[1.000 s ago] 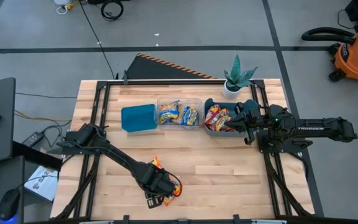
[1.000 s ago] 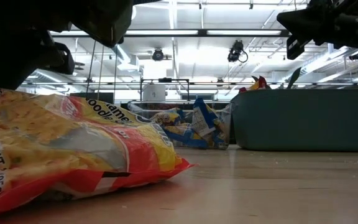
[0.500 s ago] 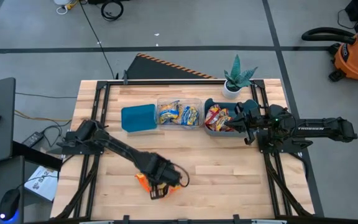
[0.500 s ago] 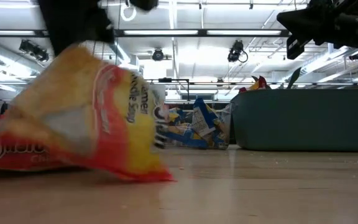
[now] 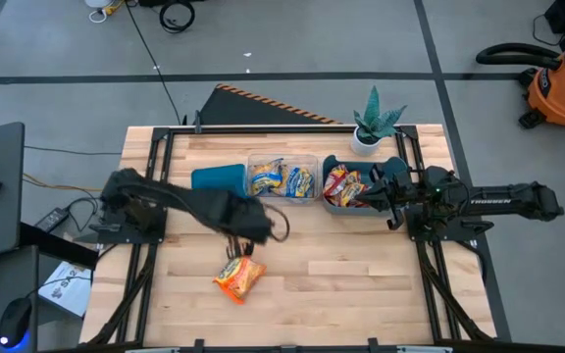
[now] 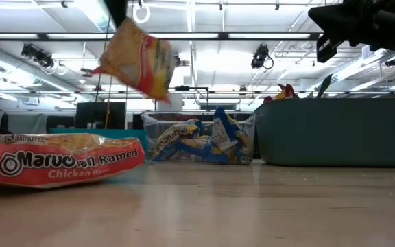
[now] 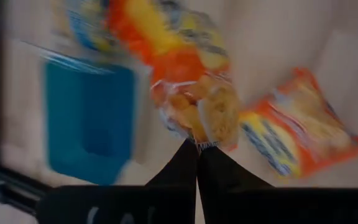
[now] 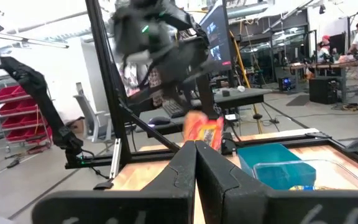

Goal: Sort Maruchan noodles
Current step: Put the bottom orange noddle pack into the blue bin

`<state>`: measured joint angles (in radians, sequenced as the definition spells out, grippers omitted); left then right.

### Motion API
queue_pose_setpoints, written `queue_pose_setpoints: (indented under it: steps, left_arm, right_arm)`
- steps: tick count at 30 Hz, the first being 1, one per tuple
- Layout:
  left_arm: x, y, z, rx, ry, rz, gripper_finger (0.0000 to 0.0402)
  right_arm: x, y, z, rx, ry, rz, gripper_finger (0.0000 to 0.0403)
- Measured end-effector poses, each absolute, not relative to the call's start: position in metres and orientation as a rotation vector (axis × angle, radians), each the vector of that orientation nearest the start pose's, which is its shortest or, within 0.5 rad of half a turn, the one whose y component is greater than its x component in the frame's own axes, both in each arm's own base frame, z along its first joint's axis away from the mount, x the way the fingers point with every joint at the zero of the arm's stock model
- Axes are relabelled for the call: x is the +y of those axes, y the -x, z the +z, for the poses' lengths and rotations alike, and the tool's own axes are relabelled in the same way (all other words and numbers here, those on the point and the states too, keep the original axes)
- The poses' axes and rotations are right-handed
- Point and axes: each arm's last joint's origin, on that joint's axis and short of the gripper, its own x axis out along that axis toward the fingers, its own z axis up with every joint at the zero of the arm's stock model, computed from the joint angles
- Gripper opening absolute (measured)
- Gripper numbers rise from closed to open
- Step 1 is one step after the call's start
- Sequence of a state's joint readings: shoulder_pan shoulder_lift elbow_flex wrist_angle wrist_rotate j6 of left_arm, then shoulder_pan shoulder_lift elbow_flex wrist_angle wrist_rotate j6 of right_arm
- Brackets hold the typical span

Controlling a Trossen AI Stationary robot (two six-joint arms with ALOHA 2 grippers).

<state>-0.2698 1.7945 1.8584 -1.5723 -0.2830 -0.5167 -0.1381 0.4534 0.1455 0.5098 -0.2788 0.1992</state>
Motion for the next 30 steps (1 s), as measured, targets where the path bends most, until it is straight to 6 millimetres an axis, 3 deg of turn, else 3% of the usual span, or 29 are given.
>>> queue_pose_setpoints:
  steps: [6,12,18,24,30]
  left_arm:
    - [-0.033,-0.297,0.375,1.174,-0.016,0.655,0.0003]
    - [0.011,-0.287,0.389,1.044,-0.007,0.926,0.0003]
    - [0.053,-0.285,0.384,1.117,0.108,0.983,0.0003]
    - [0.08,-0.28,0.378,1.195,0.385,0.908,0.0003]
    - [0.082,-0.27,0.334,1.393,0.424,0.893,0.0002]
  right_arm:
    - [-0.009,-0.128,0.222,-0.193,-0.15,0.145,0.0014]
    - [-0.009,-0.128,0.222,-0.195,-0.151,0.145,0.0014]
    - [-0.009,-0.128,0.222,-0.194,-0.168,0.148,0.0014]
    - [-0.006,-0.129,0.221,-0.177,-0.181,0.172,0.0014]
    - [-0.001,-0.13,0.221,-0.176,-0.181,0.21,0.0014]
